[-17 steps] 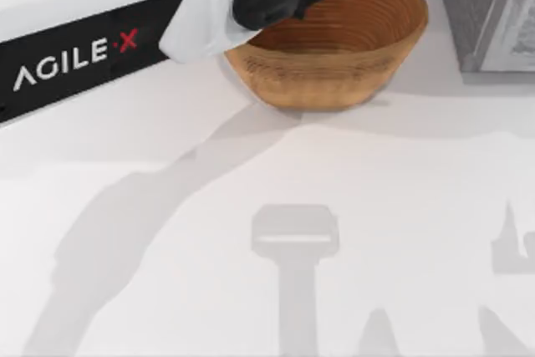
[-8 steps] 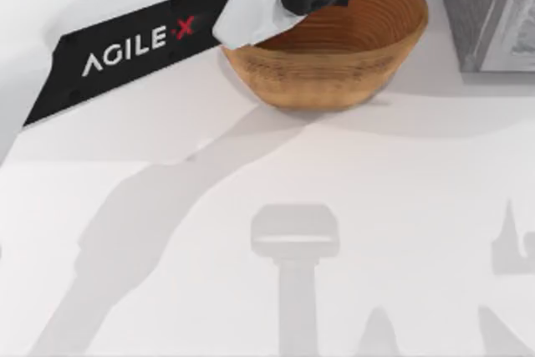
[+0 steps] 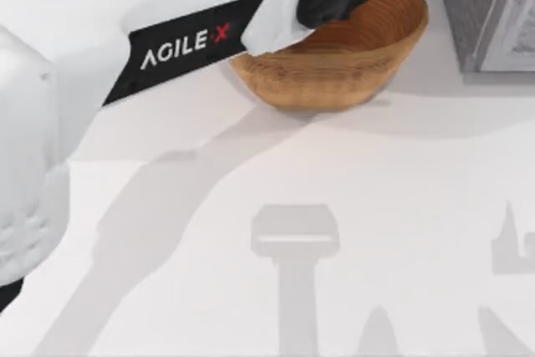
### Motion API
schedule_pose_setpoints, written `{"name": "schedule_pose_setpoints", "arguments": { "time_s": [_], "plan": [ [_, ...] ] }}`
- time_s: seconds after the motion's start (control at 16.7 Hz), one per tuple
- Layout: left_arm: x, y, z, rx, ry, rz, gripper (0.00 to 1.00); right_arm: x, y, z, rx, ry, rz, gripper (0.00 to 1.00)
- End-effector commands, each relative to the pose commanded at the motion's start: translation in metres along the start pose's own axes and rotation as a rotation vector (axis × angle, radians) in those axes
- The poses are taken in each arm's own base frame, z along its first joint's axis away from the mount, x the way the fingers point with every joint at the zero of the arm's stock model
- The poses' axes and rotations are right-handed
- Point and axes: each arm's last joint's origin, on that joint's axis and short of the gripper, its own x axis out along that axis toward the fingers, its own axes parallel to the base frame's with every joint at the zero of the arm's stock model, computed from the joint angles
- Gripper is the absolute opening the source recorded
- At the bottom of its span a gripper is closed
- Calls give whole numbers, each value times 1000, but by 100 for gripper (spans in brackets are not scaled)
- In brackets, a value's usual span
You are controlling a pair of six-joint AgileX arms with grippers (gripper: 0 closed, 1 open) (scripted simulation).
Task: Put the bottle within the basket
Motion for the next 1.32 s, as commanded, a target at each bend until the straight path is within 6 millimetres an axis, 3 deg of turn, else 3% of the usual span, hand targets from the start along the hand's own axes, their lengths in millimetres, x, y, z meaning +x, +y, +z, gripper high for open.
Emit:
{"name": "schedule_pose_setpoints", "arguments": {
  "time_s": [0.3, 1.08, 1.32],
  "plan": [
    [8, 3, 1, -15, -17, -2, 0, 0, 0, 0, 0, 0, 0, 100],
    [8, 3, 1, -15, -17, -2, 98, 0, 0, 0, 0, 0, 0, 100],
    [8, 3, 1, -15, -17, -2, 100, 0, 0, 0, 0, 0, 0, 100]
  ]
}}
